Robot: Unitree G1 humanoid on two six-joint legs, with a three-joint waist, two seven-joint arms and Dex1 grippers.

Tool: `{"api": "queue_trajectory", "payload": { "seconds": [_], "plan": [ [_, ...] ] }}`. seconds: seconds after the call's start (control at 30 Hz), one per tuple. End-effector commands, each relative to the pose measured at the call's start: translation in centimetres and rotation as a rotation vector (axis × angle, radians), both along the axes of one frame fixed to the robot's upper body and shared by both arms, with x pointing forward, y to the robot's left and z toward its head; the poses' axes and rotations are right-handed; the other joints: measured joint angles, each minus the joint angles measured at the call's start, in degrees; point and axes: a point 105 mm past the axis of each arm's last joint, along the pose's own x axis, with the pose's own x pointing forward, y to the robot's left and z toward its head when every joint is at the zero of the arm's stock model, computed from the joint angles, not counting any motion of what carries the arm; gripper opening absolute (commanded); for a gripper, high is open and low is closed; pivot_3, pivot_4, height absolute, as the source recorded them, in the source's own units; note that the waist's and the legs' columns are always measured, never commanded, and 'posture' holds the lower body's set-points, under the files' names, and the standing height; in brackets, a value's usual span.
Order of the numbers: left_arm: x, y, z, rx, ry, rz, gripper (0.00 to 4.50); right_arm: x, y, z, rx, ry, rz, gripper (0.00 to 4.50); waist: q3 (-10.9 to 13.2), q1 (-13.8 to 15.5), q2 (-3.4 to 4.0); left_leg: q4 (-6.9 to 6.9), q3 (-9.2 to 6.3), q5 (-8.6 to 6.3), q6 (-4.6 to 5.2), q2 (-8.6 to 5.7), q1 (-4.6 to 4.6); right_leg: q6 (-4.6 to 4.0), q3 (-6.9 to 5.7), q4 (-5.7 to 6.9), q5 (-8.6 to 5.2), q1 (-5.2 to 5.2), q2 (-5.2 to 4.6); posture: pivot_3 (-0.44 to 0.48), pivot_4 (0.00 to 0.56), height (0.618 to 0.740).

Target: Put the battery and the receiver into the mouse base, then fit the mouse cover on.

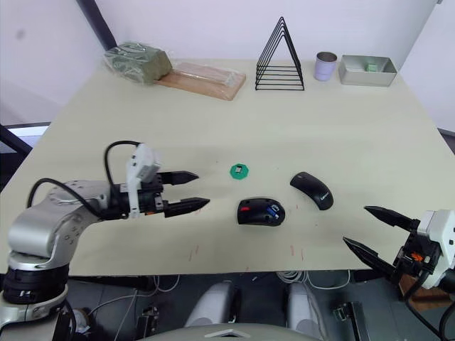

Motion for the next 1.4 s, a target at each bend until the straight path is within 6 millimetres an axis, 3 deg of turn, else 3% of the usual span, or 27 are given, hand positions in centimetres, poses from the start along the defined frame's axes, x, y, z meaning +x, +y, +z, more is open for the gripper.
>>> {"api": "queue_trajectory", "payload": {
  "seconds": [0.03,0.17,0.4,0.5,0.63,0.77,0.9,1.0,1.4],
  "plan": [
    [-0.2,1.2,1.0,-0.011,-0.065,0.042,4.43,-0.3,-0.4,0.9,-0.014,-0.050,-0.016,4.50,0.0,-0.1,0.00,0.00,0.02,0.00,0.00,-0.01,0.01,0.00,0.02,0.00,0.00,0.02,-0.01,0.000,0.150,0.740],
    [0.4,2.5,0.9,-0.020,-0.066,0.065,4.43,-0.6,-0.6,1.0,-0.025,-0.077,-0.019,4.50,0.0,-0.1,0.01,-0.01,0.08,0.00,-0.01,-0.03,0.01,-0.02,-0.02,0.00,0.00,0.01,0.00,0.000,0.150,0.740],
    [3.0,1.3,1.0,-0.045,-0.083,0.045,4.43,-0.2,-0.4,1.4,-0.035,-0.112,-0.034,4.50,0.0,-0.1,0.00,0.00,0.20,0.00,-0.01,-0.12,0.00,-0.01,-0.02,0.00,0.00,0.02,-0.02,0.000,0.150,0.740],
    [4.6,0.6,0.5,-0.029,-0.071,0.002,3.62,0.2,0.2,1.6,-0.041,-0.128,-0.027,4.50,0.0,-0.2,0.00,-0.01,0.19,0.00,-0.01,-0.16,0.01,0.03,-0.03,0.01,0.03,0.01,-0.01,0.000,0.150,0.740],
    [5.9,-0.2,0.3,-0.011,-0.075,-0.009,1.99,0.4,0.6,1.6,-0.048,-0.137,-0.028,4.50,0.0,-0.2,0.00,-0.01,0.23,0.00,-0.02,-0.20,0.00,0.03,-0.04,0.02,0.04,0.00,0.04,0.000,0.150,0.740],
    [6.0,-2.4,-0.4,0.001,-0.087,0.029,1.99,0.7,0.8,1.7,-0.050,-0.150,-0.033,4.50,0.0,-0.2,-0.01,0.00,0.19,0.00,-0.02,-0.18,-0.03,0.21,0.00,0.00,0.15,0.00,0.01,0.000,0.150,0.740],
    [7.2,-4.5,-0.8,0.040,-0.136,0.226,1.99,0.7,0.8,1.8,-0.049,-0.156,-0.034,4.50,0.0,0.0,-0.04,0.01,0.06,0.00,-0.02,-0.14,-0.01,0.23,0.03,0.01,0.16,0.01,-0.02,0.000,0.150,0.740],
    [7.6,-5.3,-1.5,0.044,-0.093,0.360,1.99,0.7,0.6,1.8,-0.050,-0.149,-0.034,4.50,0.0,-0.1,-0.04,0.02,0.05,0.00,-0.02,-0.21,-0.01,0.24,0.03,0.02,0.16,0.02,-0.05,0.000,0.150,0.740],
    [7.8,-8.0,-3.3,0.107,-0.097,0.522,1.99,0.7,-1.0,2.2,-0.075,-0.110,-0.030,4.50,0.0,-0.1,-0.04,0.02,0.07,0.00,-0.02,-0.33,0.00,0.24,0.02,0.03,0.16,0.04,-0.06,0.000,0.150,0.740]
  ]
}}
